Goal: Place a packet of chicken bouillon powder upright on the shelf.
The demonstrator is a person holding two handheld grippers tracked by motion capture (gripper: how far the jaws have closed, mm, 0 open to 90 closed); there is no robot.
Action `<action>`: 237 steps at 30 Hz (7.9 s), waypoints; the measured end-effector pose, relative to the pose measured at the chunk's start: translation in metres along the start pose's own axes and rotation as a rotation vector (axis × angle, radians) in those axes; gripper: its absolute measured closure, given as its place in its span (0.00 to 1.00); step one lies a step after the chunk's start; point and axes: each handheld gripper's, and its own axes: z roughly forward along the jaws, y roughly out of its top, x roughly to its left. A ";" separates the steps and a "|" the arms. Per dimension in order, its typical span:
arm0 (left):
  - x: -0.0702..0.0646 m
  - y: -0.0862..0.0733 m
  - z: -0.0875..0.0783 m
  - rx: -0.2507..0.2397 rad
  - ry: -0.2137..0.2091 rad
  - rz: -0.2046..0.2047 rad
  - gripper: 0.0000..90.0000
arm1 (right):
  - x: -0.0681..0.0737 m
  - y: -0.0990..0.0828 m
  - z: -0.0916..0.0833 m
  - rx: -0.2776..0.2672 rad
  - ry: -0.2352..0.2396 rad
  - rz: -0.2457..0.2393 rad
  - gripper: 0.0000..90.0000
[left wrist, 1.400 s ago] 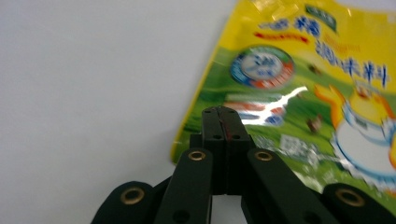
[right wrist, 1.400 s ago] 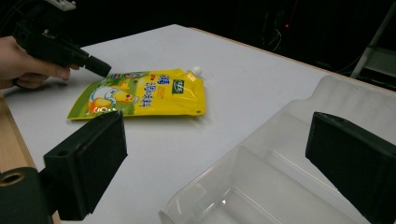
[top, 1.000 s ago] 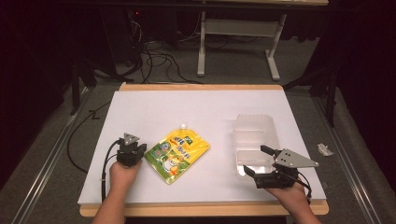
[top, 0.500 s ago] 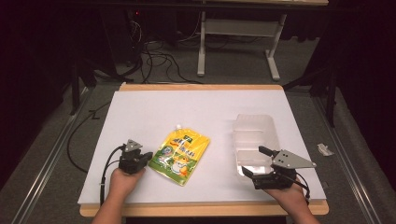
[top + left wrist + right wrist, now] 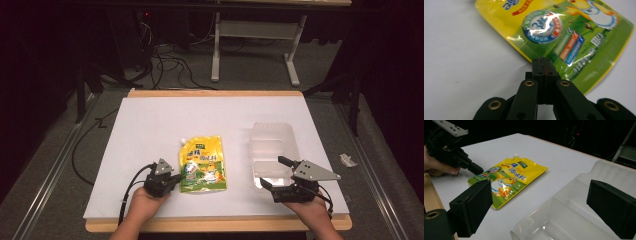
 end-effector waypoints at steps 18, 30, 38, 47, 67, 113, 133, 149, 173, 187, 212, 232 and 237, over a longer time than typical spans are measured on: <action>0.009 0.009 -0.006 -0.126 0.108 -0.154 0.90 | -0.001 0.000 0.000 0.000 -0.004 0.001 0.08; 0.036 0.030 0.022 -0.192 0.175 -0.295 0.59 | -0.001 -0.001 0.002 0.008 -0.004 0.001 0.08; 0.053 0.038 0.042 -0.185 0.075 -0.398 0.55 | -0.002 -0.001 0.001 0.009 -0.006 0.003 0.08; 0.059 0.037 0.045 -0.153 -0.011 -0.469 0.78 | -0.001 -0.002 0.002 0.010 -0.007 -0.001 0.08; 0.011 0.045 0.036 -0.237 0.293 -0.227 1.00 | -0.003 -0.002 0.000 0.000 -0.016 0.006 0.09; -0.097 0.022 -0.062 -0.603 0.307 0.149 1.00 | 0.034 0.029 0.044 0.053 0.067 0.020 0.03; -0.109 0.019 -0.065 -0.631 0.291 0.252 1.00 | 0.040 0.051 0.089 0.082 0.119 0.106 0.06; -0.082 0.026 -0.056 -0.596 0.281 0.149 1.00 | 0.037 0.042 0.071 0.018 0.092 0.111 0.69; -0.074 0.028 -0.053 -0.587 0.217 0.081 1.00 | 0.056 0.024 0.049 -0.038 0.197 0.016 0.77; -0.058 0.024 -0.054 -0.497 0.194 0.049 0.67 | 0.062 0.021 0.070 0.034 0.206 0.020 0.79; -0.028 0.005 -0.054 -0.449 0.188 -0.015 0.51 | 0.069 0.014 0.076 0.016 0.201 -0.038 1.00; -0.027 0.005 -0.054 -0.439 0.195 -0.001 0.47 | 0.069 0.024 0.067 -0.020 0.232 -0.040 1.00; -0.027 0.005 -0.053 -0.430 0.194 -0.007 0.44 | 0.068 0.026 0.064 -0.030 0.235 -0.039 1.00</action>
